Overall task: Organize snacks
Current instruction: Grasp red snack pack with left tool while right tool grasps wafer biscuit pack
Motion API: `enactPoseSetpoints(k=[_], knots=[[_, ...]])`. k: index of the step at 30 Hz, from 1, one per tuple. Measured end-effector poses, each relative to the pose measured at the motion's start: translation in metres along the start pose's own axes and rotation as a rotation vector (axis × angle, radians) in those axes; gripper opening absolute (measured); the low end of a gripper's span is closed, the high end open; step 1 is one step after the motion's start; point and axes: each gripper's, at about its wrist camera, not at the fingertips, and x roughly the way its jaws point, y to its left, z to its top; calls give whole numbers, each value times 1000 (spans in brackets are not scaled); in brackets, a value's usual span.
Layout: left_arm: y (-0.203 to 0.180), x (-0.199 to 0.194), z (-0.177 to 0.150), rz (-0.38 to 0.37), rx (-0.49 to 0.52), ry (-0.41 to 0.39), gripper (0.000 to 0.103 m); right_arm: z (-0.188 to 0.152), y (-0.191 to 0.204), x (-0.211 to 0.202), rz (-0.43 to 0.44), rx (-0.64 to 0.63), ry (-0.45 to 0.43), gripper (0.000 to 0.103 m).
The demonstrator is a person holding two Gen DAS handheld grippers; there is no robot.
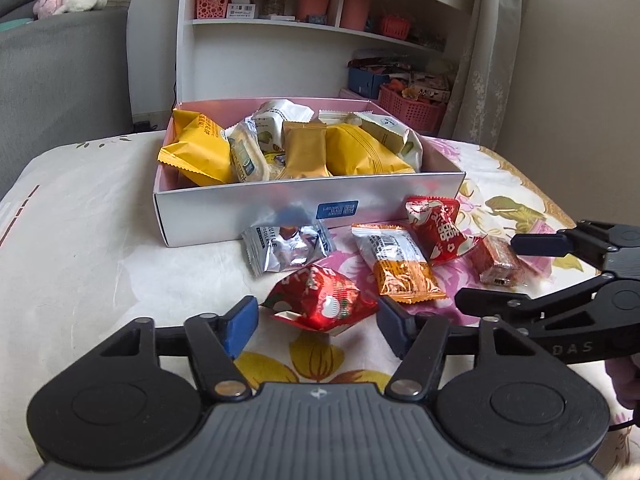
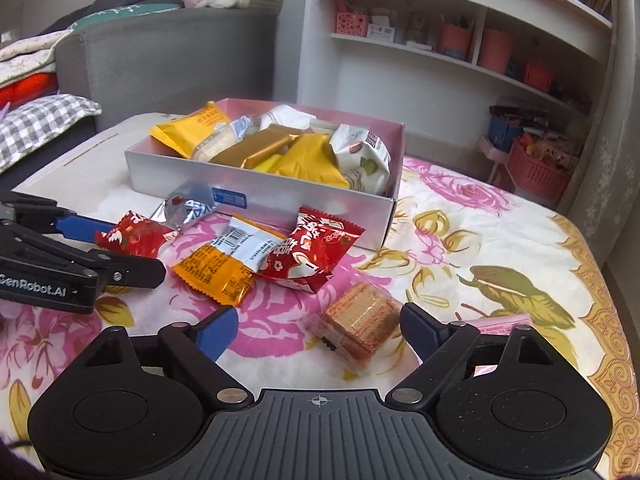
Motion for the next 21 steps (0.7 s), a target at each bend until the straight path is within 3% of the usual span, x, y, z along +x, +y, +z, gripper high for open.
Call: enactPoseSetpoints(k=[5, 7, 10, 21], knots=[[2, 0, 3, -14, -22, 4, 46, 5, -12, 10, 1, 104, 43, 72], [2, -1, 4, -20, -22, 14, 44, 6, -16, 11, -1, 135, 52, 52], [3, -2, 6, -37, -29, 26, 37, 8, -24, 10, 6, 189, 65, 33], [13, -13, 16, -70, -86, 46, 31, 13, -37, -2, 30, 300, 80, 33]])
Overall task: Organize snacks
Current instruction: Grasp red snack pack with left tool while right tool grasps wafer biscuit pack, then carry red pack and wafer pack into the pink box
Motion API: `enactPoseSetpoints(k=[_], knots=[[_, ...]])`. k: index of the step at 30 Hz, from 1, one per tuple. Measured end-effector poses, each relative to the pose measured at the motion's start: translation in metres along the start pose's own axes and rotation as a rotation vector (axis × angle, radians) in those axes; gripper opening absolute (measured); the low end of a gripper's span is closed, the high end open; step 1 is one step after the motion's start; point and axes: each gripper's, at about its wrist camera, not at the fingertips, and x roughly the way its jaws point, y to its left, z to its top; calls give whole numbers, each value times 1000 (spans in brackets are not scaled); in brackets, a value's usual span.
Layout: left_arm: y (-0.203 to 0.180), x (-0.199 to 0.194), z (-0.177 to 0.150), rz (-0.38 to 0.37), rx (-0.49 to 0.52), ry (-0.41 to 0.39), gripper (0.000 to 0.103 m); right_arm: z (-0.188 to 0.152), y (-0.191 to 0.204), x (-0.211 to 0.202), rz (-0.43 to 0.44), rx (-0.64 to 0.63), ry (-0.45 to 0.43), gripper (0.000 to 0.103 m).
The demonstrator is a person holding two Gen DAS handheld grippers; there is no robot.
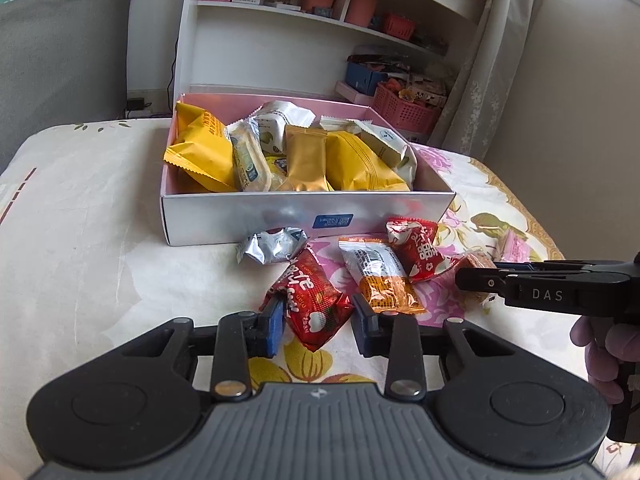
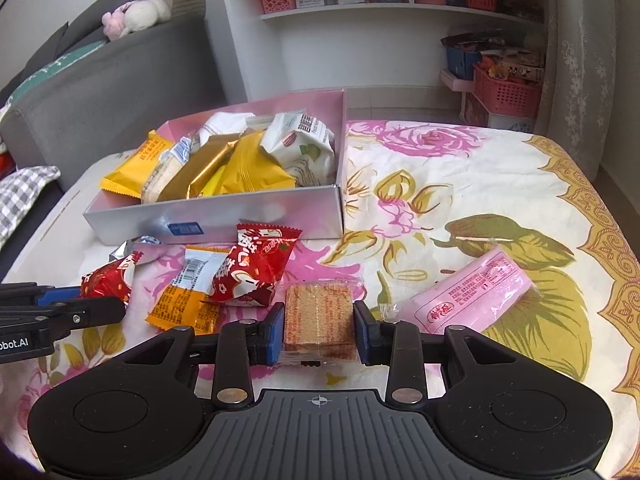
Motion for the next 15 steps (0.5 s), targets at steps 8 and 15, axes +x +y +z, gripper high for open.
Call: enactPoseSetpoints(k=[8, 15], knots=[[5, -15, 10, -34, -43, -1, 30, 14, -4, -14, 43, 100, -44, 33], [5, -23, 24, -52, -57, -44, 29, 33, -2, -16, 88, 183, -82, 33]])
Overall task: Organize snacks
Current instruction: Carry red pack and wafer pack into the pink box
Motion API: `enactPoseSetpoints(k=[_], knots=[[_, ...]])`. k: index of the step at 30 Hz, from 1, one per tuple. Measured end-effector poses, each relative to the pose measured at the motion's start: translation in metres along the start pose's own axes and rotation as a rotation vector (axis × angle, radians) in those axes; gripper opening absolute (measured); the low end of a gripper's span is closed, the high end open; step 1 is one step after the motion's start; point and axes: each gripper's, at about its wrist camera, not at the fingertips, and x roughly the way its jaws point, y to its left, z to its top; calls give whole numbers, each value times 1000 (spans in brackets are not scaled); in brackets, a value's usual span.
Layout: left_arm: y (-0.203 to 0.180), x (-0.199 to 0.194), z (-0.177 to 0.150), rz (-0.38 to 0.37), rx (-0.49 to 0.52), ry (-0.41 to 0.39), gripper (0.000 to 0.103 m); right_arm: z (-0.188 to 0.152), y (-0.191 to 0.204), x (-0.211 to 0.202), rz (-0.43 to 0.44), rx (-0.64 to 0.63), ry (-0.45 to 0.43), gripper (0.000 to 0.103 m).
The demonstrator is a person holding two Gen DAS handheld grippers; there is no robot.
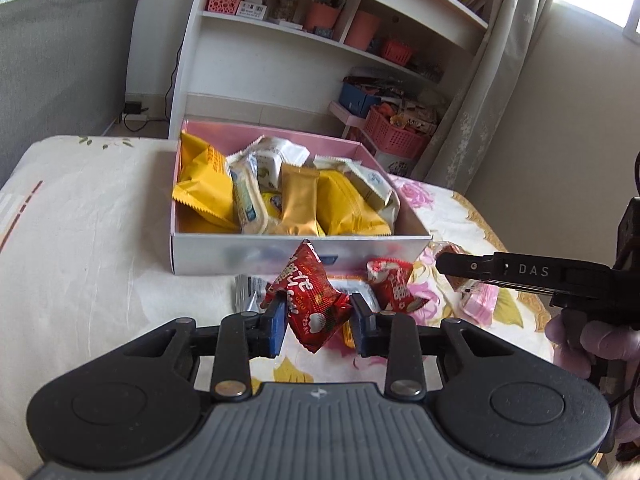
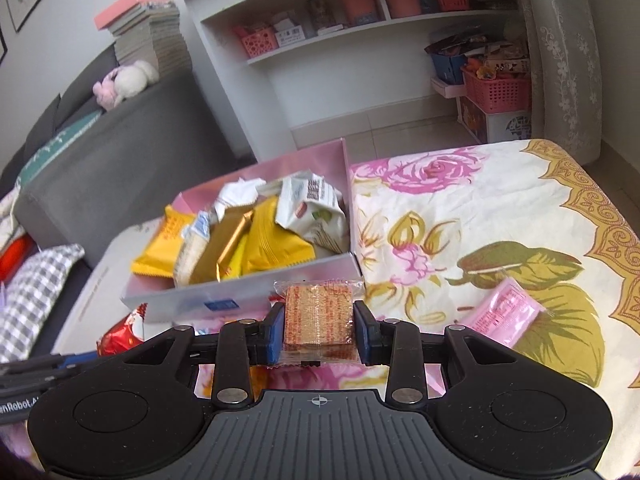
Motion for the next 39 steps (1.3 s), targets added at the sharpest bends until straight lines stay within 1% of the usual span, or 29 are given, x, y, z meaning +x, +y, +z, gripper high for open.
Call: enactPoseSetpoints(k=[5, 9, 12, 16, 17, 20, 24, 27, 30, 32, 36, 39], knots=[[6, 2, 15, 28, -20, -37, 29, 13, 8, 9, 26, 55, -25, 33], [13, 12, 29, 92, -18, -59, 29, 21, 14, 22, 34, 88, -31, 33], [21, 23, 38, 121, -28, -48, 29, 26, 15, 31, 32, 112, -35, 33], [29, 39, 44, 150, -69, 15, 29, 30, 11, 42, 35, 160, -43, 33], [31, 43, 45, 154, -76, 30, 29, 30, 10, 45, 32, 170, -42, 33], [32, 47, 49, 163, -84, 30, 29, 30, 5, 54, 15, 197, -32, 33], [42, 57, 51, 176, -132, 47, 29, 33, 0, 58, 23, 225, -45, 33], [49, 60, 52, 176, -164, 41, 29, 34, -2, 61, 21, 236, -55, 33], [52, 62, 52, 182, -162, 34, 29, 35, -4, 64, 21, 243, -62, 33], [55, 65, 50, 185, -165, 42, 29, 35, -4, 65, 15, 240, -66, 33], [52, 66, 48, 186, -146, 26, 29, 35, -2, 66, -2, 217, -77, 33], [52, 64, 48, 174, -152, 21, 29, 35, 1, 66, -9, 195, -82, 33]])
